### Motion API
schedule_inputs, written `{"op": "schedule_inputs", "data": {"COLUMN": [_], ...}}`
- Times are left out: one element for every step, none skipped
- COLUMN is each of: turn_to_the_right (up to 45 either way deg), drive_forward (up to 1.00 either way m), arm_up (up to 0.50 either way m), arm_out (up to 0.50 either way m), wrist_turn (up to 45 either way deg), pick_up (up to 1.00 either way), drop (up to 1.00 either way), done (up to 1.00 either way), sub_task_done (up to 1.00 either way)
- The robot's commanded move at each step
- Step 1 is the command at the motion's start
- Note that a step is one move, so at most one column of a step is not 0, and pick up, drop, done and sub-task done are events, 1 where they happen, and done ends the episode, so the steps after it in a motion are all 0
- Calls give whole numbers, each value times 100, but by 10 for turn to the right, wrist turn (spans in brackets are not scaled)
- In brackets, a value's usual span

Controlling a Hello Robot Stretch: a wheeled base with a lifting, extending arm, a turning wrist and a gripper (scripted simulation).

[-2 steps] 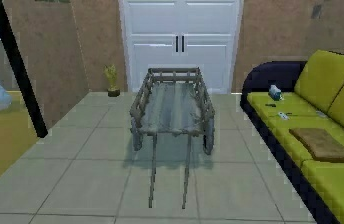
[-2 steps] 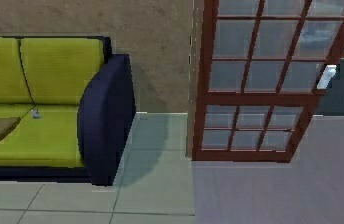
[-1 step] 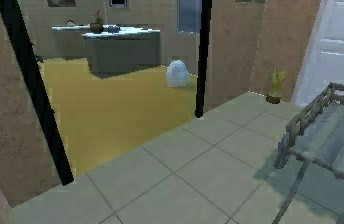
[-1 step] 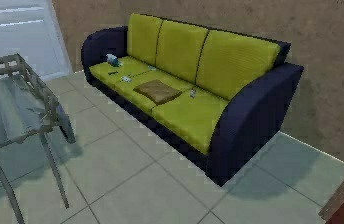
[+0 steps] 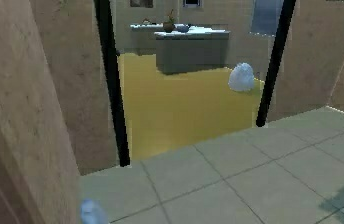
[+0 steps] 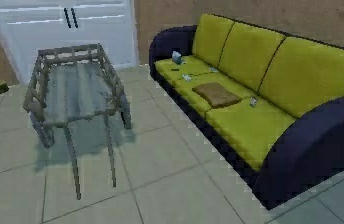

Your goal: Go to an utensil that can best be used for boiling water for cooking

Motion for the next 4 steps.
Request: {"op": "schedule_inputs", "data": {"turn_to_the_right": [0, 0, 0, 0], "drive_forward": [100, 100, 100, 100], "arm_up": [0, 0, 0, 0], "arm_out": [0, 0, 0, 0], "wrist_turn": [0, 0, 0, 0], "pick_up": [0, 0, 0, 0], "drop": [0, 0, 0, 0], "done": [0, 0, 0, 0], "sub_task_done": [0, 0, 0, 0]}}
